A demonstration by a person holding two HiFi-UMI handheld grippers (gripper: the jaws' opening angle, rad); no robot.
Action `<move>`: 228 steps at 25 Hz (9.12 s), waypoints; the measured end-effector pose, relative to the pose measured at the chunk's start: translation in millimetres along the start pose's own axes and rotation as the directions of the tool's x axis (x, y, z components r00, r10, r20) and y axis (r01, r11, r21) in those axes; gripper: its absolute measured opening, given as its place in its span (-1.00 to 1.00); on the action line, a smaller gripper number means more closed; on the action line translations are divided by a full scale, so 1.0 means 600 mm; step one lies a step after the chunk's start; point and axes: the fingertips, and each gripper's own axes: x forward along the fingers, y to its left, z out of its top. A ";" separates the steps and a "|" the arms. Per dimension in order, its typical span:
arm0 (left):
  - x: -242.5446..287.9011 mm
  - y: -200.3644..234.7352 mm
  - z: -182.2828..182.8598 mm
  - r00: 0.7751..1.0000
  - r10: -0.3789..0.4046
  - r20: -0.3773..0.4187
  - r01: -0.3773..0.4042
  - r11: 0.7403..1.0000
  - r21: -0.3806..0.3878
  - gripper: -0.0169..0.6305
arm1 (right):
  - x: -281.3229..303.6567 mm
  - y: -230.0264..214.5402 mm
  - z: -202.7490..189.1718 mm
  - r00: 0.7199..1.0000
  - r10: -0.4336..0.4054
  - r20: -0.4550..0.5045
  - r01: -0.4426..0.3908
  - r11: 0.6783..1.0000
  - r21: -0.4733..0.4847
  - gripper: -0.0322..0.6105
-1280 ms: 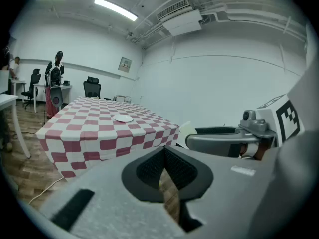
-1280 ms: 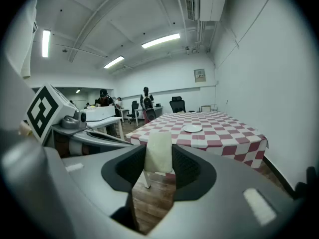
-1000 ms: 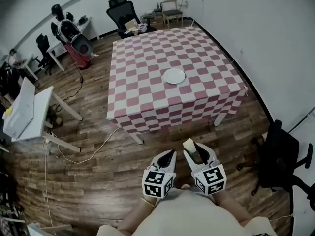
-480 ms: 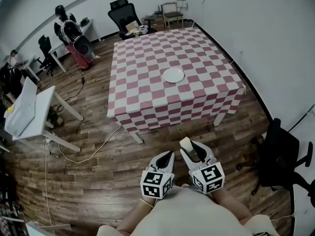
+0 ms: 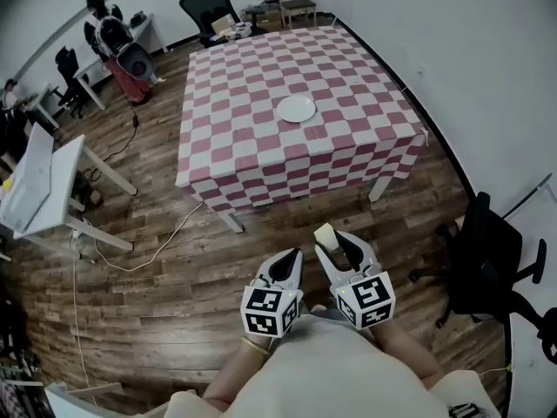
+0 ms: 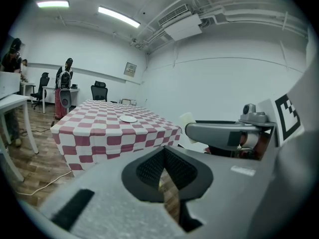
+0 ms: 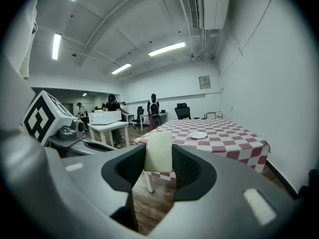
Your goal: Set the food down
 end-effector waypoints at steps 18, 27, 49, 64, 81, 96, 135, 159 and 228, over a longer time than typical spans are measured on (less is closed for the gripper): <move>0.032 0.050 0.015 0.998 0.056 0.002 -0.056 0.997 -0.045 -0.93 | 0.049 -0.016 -0.012 0.998 0.052 -0.048 -0.051 0.999 0.016 -0.37; 0.096 0.085 0.057 1.000 0.017 -0.009 -0.018 0.999 -0.035 -0.93 | 0.111 -0.062 0.006 0.998 0.030 -0.062 -0.029 0.999 0.029 -0.37; 0.230 0.211 0.148 1.000 -0.007 -0.022 0.006 0.999 -0.048 -0.93 | 0.295 -0.147 0.070 0.998 0.021 -0.062 -0.020 0.999 0.026 -0.37; 0.281 0.304 0.202 1.000 -0.012 -0.029 0.010 0.999 -0.047 -0.93 | 0.399 -0.172 0.105 0.998 -0.007 -0.059 0.009 0.999 0.037 -0.37; 0.337 0.407 0.247 0.997 -0.065 -0.046 0.064 0.998 -0.021 -0.93 | 0.518 -0.190 0.132 0.996 -0.059 -0.062 0.062 0.997 0.044 -0.37; 0.348 0.486 0.251 0.996 -0.062 -0.066 0.060 0.998 -0.029 -0.93 | 0.587 -0.180 0.139 0.995 -0.073 -0.075 0.076 0.996 0.040 -0.37; 0.559 0.481 0.344 0.997 0.067 -0.025 -0.069 0.994 -0.087 -0.93 | 0.702 -0.425 0.190 0.994 0.020 -0.105 -0.022 1.000 -0.017 -0.37; 0.667 0.494 0.345 0.977 0.213 -0.034 -0.215 0.963 -0.163 -0.93 | 0.782 -0.527 0.152 0.964 0.160 -0.212 -0.179 0.981 -0.078 -0.37; 0.729 0.535 0.290 0.944 0.296 -0.148 -0.324 0.916 -0.236 -0.93 | 0.895 -0.552 -0.036 0.810 0.193 -0.553 -0.328 0.932 -0.155 -0.35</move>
